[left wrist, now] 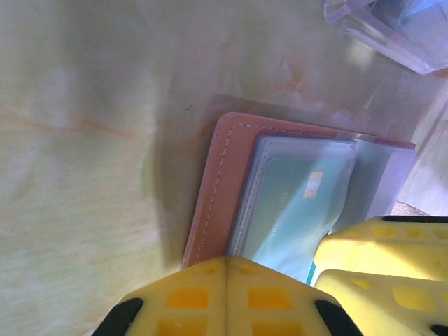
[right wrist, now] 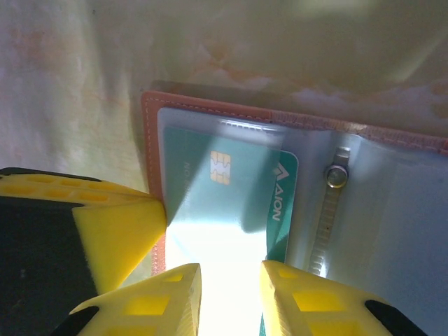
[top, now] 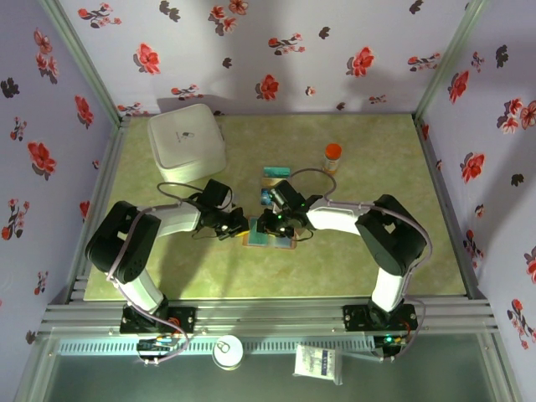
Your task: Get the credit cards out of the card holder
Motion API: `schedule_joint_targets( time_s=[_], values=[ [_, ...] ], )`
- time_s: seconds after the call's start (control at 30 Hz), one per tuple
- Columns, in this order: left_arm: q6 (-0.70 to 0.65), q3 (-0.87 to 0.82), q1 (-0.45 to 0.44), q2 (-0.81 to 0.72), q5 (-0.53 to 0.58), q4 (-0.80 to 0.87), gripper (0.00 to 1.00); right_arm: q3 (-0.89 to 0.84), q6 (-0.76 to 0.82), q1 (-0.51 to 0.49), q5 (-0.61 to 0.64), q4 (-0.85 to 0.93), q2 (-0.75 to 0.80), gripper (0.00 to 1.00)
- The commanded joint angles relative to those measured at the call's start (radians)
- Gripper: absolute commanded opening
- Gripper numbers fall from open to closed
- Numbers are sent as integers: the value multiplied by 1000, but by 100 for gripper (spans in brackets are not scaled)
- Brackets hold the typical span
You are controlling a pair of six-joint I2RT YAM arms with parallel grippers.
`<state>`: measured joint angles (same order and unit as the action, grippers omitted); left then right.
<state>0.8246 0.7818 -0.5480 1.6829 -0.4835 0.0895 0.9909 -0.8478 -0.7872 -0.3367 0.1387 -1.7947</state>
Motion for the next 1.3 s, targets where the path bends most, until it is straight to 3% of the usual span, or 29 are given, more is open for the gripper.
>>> schedule_joint_targets(
  time_s=[0.0,0.77,1.27],
  values=[
    [8,-28,-5,-9,5,16,2,-10,10,6,24,39,-19,29],
    [10,-33,-4,-29,8,26,2,6,53,8,76,133,34,28],
    [13,34,-25,-71,3,62,1,-30,37,25,67,100,104,28]
  ],
)
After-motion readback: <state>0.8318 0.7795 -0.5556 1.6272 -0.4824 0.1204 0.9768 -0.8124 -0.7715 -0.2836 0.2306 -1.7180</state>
